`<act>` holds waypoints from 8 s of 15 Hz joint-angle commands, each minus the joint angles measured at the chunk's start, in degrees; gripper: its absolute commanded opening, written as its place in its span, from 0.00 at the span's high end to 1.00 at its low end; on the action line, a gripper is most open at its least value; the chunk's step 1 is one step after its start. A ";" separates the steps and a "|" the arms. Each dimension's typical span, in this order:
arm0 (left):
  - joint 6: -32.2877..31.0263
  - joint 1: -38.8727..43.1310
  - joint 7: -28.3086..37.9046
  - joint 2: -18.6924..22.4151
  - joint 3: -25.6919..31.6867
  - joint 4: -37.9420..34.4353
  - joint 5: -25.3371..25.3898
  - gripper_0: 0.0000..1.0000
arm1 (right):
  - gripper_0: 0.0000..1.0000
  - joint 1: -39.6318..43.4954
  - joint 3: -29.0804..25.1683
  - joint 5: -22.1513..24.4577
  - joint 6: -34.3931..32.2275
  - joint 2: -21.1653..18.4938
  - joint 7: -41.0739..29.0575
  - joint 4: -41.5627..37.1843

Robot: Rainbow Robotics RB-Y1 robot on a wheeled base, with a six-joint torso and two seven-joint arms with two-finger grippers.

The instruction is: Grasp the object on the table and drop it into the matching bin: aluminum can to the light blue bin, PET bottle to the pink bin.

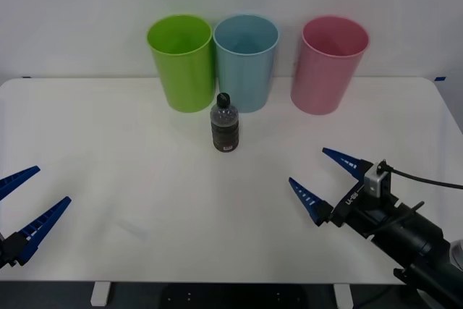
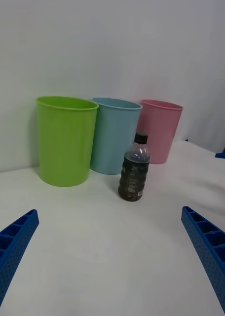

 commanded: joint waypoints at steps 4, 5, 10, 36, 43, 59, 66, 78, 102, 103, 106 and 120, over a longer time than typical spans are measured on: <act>0.00 0.00 0.00 0.00 0.00 0.00 0.00 0.00 | 0.00 -2.56 0.14 5.68 3.08 4.79 -0.34 0.01; 0.00 0.00 0.00 0.00 0.00 0.00 0.00 0.00 | 0.00 -3.00 0.40 6.30 3.69 5.32 -0.34 0.01; 0.00 0.00 0.00 0.00 0.00 0.00 0.00 0.00 | 0.00 -4.67 4.09 6.38 8.17 5.40 -0.60 0.01; 0.00 0.00 0.00 0.00 0.00 0.00 0.00 0.00 | 0.00 -33.59 6.12 9.55 16.70 17.27 7.13 35.34; 0.00 0.00 0.00 0.00 0.00 0.00 0.00 0.00 | 0.00 -38.77 6.73 9.55 19.77 19.20 8.98 41.49; 0.00 0.00 0.00 0.00 0.00 0.00 0.00 0.00 | 1.00 -40.53 7.17 8.93 21.18 20.17 9.07 43.78; 0.00 0.00 0.00 0.00 0.00 0.00 0.00 0.00 | 1.00 -40.00 8.49 6.73 19.51 17.80 8.01 42.19; 0.00 0.00 0.00 0.00 0.00 0.00 0.00 0.00 | 1.00 -23.31 8.75 1.99 17.14 3.38 -2.71 17.23; 0.00 0.00 0.00 0.00 0.00 0.00 0.00 0.00 | 1.00 -22.87 -3.99 0.05 14.94 -12.79 -37.08 -5.97; 0.00 0.00 0.00 0.00 0.00 0.00 0.00 0.00 | 1.00 -24.71 -3.99 -0.03 14.94 -13.84 -37.16 -4.21; 0.00 0.00 0.00 0.00 0.00 0.00 0.00 0.00 | 1.00 -30.60 -3.82 0.49 14.94 -15.69 -36.73 2.73; 0.00 0.00 0.00 0.00 0.00 0.00 0.00 0.00 | 1.00 -53.36 -1.35 8.49 15.82 -13.32 -31.98 32.88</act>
